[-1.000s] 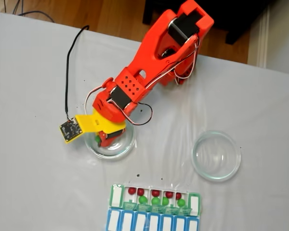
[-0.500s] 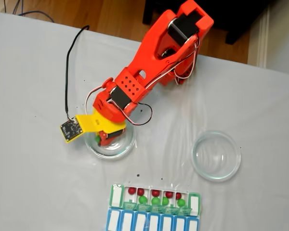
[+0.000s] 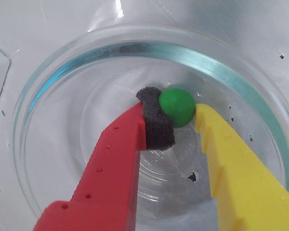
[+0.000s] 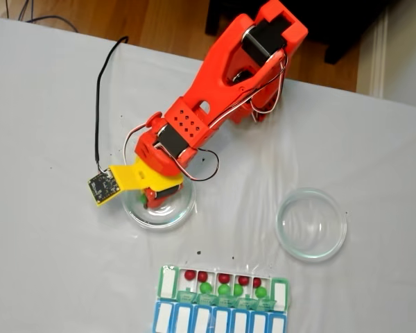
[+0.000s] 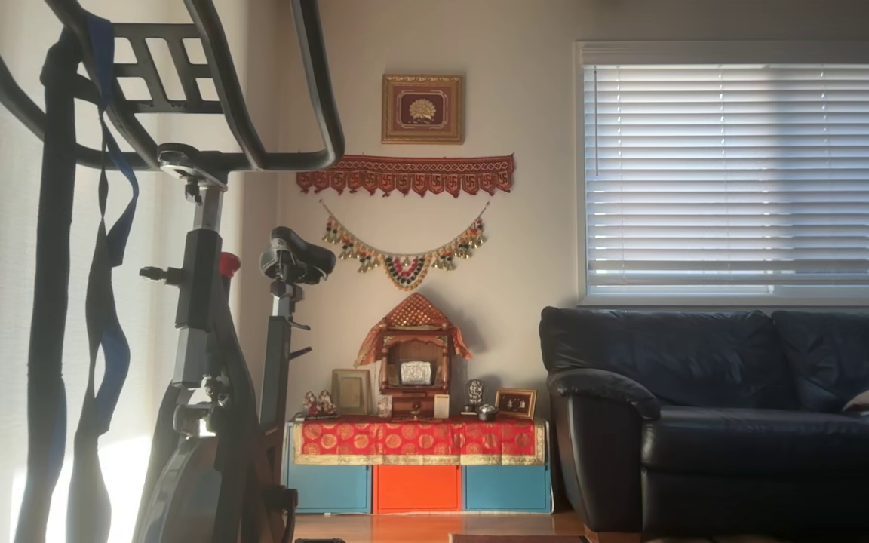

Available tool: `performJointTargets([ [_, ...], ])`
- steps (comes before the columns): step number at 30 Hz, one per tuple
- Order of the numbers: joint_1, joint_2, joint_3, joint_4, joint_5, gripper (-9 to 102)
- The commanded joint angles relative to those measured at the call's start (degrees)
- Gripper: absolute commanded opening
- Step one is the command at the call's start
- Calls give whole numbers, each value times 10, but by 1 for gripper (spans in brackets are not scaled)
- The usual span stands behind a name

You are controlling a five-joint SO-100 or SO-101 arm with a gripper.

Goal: Sort medicines into box.

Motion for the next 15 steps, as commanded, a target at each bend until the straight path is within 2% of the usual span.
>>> performJointTargets([
  [1,15,20,-25,9,1,1],
  [8,13,40,-40,51,7,1],
  [15,-12,48,-73,83,64,1],
])
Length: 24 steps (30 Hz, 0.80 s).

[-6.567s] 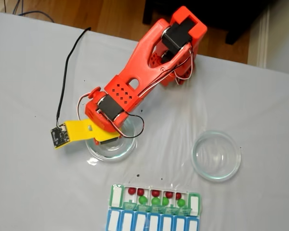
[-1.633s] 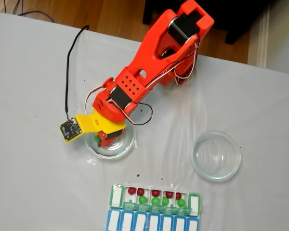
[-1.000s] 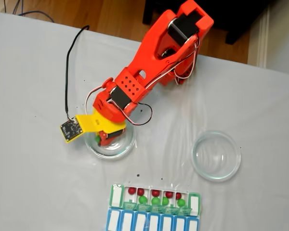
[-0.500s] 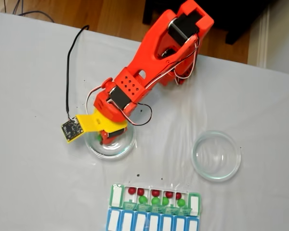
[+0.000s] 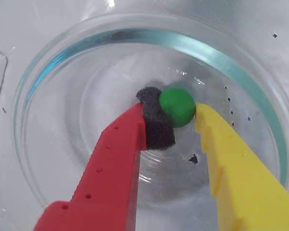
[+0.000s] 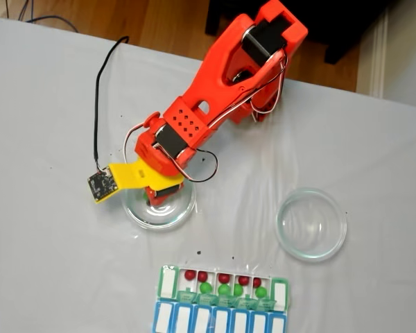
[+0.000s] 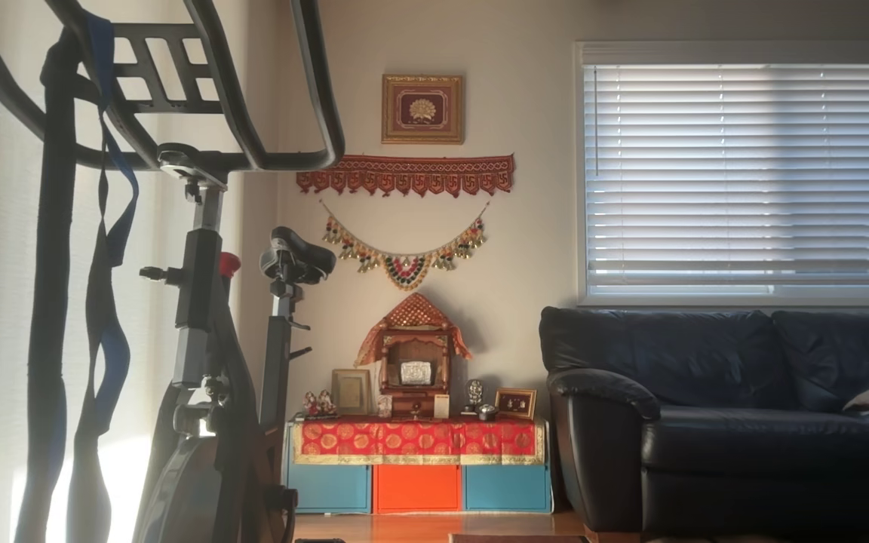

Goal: Sort medicines into box.

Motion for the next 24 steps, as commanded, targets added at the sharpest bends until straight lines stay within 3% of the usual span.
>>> performJointTargets([
  [1,-7,44,-54,28,34,1],
  [15,-45,110,-265,301,144,1],
  [19,-83,75,-397,399,201,1],
  [24,-132,-86,-644,524,271,1],
])
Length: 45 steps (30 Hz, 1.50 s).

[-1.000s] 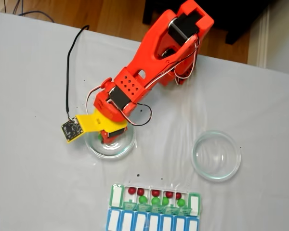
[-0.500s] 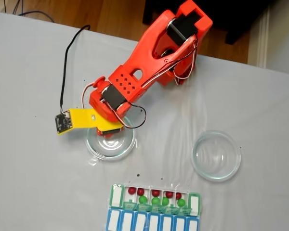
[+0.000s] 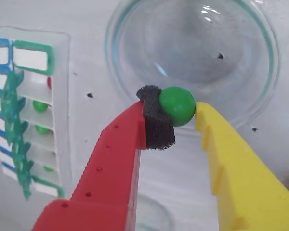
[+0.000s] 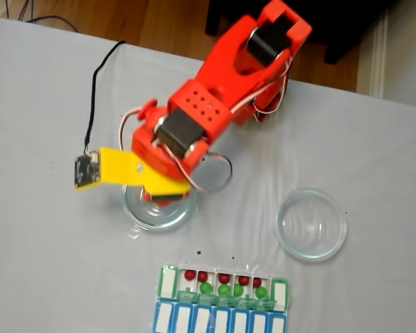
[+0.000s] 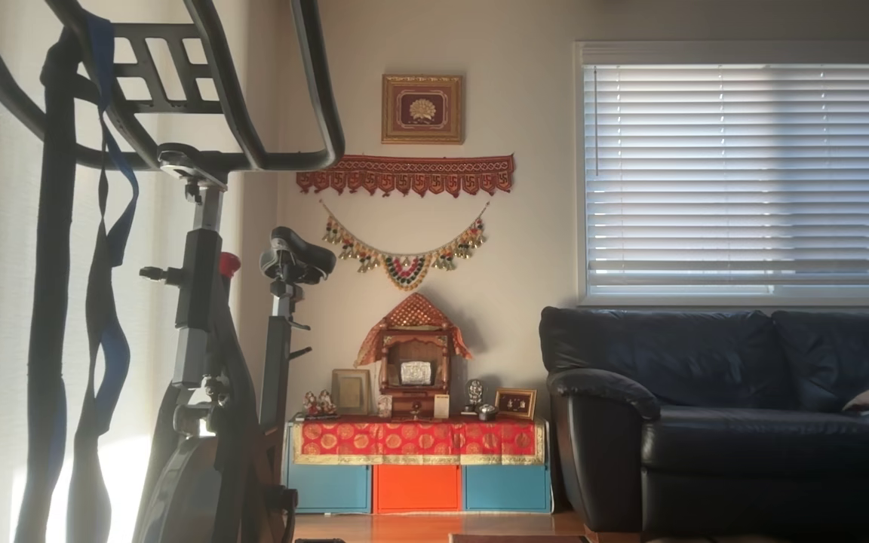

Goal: Sort medicines into box.

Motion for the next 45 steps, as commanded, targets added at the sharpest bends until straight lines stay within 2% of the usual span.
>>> performJointTargets([
  [1,-39,-76,-205,64,33,1],
  [10,-114,-234,-356,98,98,1],
  [15,-146,-280,-382,71,143,1],
  [19,-159,-374,-511,116,162,1],
  [23,-166,-534,-754,197,178,1],
  [25,-169,-564,-794,196,180,1],
  [45,-191,-584,-798,196,202,1],
])
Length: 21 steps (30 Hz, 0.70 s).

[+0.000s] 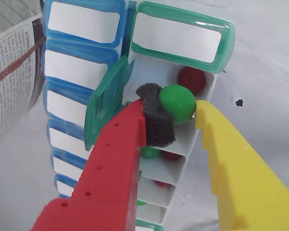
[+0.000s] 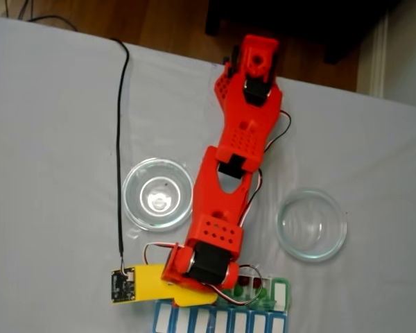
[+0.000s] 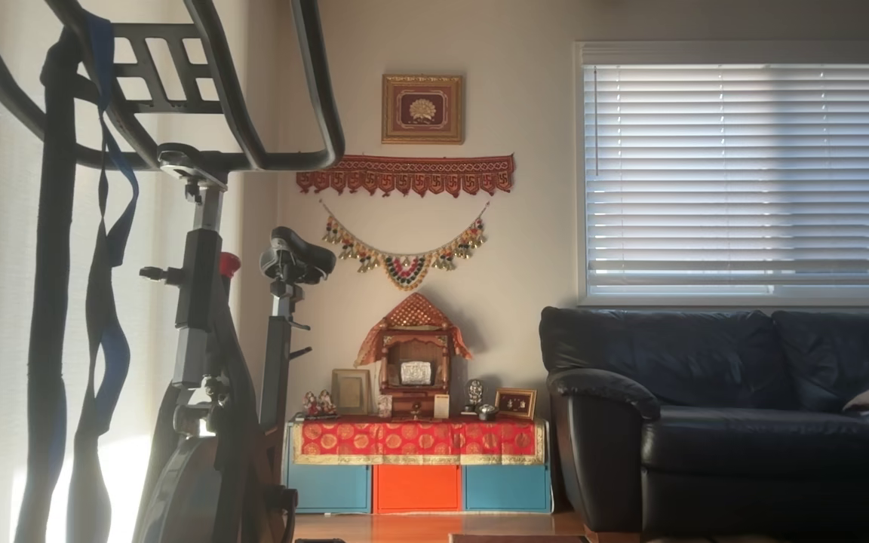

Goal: Sort medicines into box.

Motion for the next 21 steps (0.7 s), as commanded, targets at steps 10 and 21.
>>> performJointTargets([
  [10,-18,-58,-145,21,10,1],
  [21,-19,-145,-283,21,11,1],
])
